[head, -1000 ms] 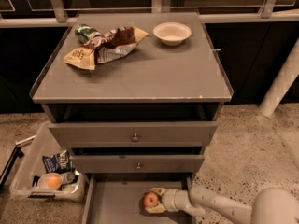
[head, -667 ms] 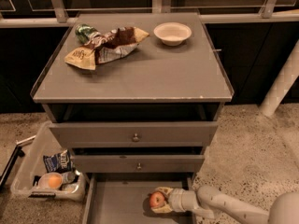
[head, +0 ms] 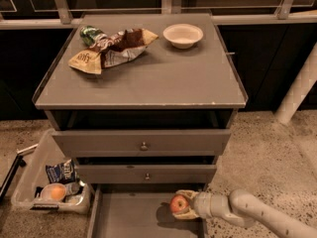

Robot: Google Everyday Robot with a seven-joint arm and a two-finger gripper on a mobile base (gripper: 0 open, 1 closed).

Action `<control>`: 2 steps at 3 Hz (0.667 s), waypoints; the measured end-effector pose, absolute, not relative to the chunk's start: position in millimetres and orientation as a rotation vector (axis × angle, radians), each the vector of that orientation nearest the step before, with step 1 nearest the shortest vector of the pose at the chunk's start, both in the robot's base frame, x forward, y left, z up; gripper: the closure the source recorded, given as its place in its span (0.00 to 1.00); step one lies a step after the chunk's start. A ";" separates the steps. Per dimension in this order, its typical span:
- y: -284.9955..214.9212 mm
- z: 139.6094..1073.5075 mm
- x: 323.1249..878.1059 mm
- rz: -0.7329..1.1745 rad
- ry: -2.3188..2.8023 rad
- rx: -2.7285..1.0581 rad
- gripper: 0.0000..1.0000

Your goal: Pick apple from bottom drawer and place on counter

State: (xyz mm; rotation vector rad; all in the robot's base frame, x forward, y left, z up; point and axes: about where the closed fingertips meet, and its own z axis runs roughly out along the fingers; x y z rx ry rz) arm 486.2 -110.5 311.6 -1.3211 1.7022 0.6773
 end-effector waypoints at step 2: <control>-149.8 418.7 490.9 0.553 1.623 -1.394 1.00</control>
Offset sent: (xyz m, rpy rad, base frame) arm 0.0068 -0.0652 0.1753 -0.1173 -0.2044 0.0262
